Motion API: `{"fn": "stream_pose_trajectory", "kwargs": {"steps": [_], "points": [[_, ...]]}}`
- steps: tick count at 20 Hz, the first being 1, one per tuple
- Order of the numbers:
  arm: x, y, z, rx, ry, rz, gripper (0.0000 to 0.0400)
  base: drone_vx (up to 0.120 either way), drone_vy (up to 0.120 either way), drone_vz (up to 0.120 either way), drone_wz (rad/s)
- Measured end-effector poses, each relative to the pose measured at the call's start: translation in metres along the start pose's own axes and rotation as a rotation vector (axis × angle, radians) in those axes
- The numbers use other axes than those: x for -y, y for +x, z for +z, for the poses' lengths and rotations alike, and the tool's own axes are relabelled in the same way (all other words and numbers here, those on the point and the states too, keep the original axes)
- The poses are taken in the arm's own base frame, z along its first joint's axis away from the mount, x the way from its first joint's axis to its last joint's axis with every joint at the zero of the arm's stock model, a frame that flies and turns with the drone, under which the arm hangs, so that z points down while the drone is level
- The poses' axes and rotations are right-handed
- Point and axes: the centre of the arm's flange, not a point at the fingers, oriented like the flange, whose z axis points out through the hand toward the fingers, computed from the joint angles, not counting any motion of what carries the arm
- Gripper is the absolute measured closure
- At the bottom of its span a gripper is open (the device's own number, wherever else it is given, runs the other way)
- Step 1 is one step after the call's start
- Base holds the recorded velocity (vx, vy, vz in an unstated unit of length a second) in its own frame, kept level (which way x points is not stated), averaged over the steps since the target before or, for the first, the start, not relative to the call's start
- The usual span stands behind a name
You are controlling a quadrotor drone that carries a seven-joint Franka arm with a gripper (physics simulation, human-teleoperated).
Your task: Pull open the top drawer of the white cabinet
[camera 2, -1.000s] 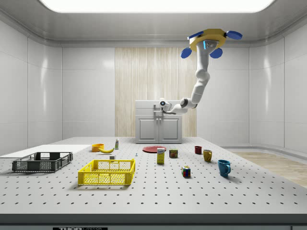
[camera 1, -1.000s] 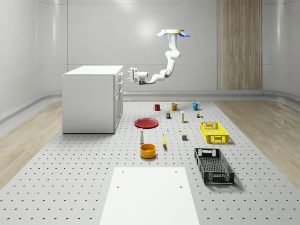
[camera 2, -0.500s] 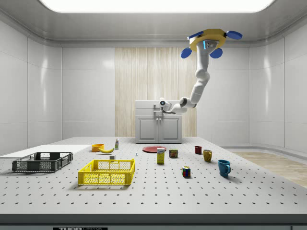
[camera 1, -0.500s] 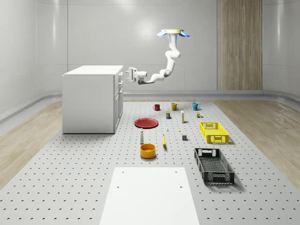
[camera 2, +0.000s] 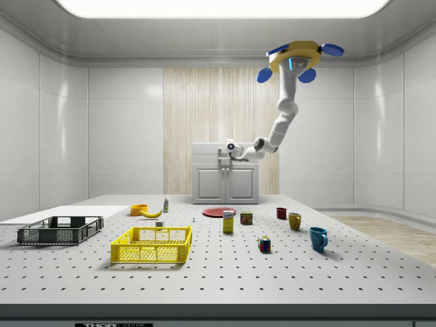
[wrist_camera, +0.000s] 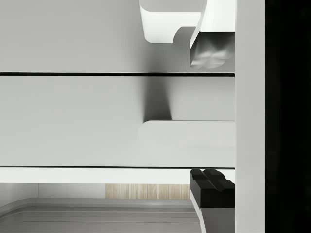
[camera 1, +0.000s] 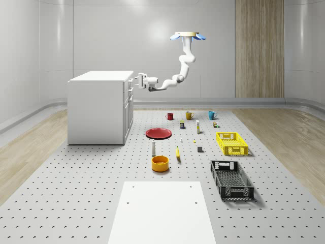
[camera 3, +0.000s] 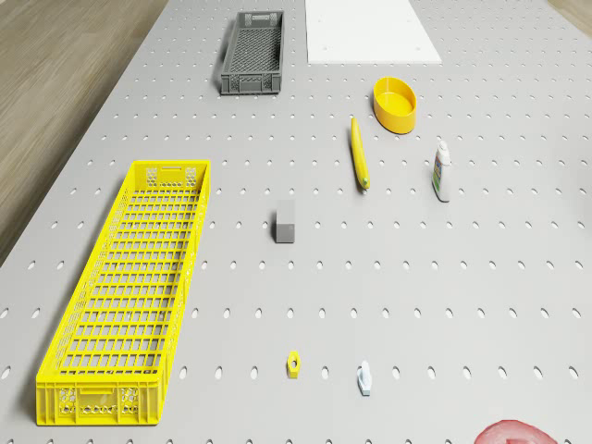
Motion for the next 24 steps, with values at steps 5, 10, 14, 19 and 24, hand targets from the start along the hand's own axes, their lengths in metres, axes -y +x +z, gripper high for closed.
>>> {"fn": "stream_pose_trajectory", "kwargs": {"steps": [5,10,14,19,24], "points": [[-0.004,0.004,0.002,0.0,0.0,0.0,0.0095,0.0,0.0,0.0,0.0],[-0.005,0.006,0.01,-0.001,0.001,0.0,0.0095,0.0,0.0,0.0,0.0],[-0.006,0.006,0.016,0.0,0.001,0.0,0.0095,0.0,0.0,0.0,0.0],[-0.006,0.007,0.018,0.0,0.001,0.0,0.0095,0.0,0.0,0.0,0.0],[-0.005,0.008,0.019,0.0,0.001,0.0,0.0095,0.0,0.0,0.0,0.0]]}}
